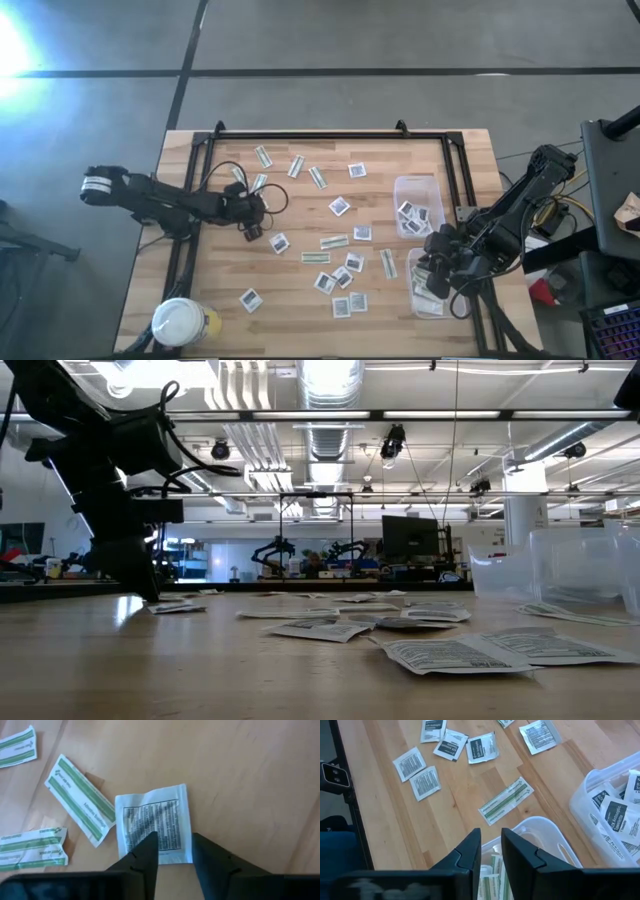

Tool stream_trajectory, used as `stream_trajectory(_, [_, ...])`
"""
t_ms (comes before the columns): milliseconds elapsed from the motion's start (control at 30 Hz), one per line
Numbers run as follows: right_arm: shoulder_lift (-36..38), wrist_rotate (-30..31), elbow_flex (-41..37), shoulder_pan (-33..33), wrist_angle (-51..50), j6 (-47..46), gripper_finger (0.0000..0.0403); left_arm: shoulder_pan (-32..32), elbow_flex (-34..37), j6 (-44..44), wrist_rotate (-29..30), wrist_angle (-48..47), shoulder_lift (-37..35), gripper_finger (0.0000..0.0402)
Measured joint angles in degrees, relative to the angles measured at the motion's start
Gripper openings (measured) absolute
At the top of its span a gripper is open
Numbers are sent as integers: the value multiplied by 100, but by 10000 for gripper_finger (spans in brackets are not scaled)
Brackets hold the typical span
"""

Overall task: Pick & Place First Aid Supplies
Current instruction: Put the towelette pack into the top bin

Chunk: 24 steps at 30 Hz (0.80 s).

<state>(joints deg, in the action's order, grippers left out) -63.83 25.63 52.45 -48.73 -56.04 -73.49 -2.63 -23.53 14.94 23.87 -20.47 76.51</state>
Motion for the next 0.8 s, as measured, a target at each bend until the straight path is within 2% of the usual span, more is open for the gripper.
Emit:
stream_trajectory(167, [0, -4, 0, 0, 26, 0, 63, 0, 0, -6, -82, 43, 5, 53])
stream_trajectory(300, [0, -9, 0, 0, 121, 17, 61, -2, 4, 23, 90, 43, 9, 7])
stream_trajectory(667, [0, -11, 0, 0, 158, 106, 74, 102, -394, 121, 94, -107, -7, 0])
stream_trajectory(800, [0, -11, 0, 0, 183, 107, 74, 250, -687, 32, -390, -110, -74, 0])
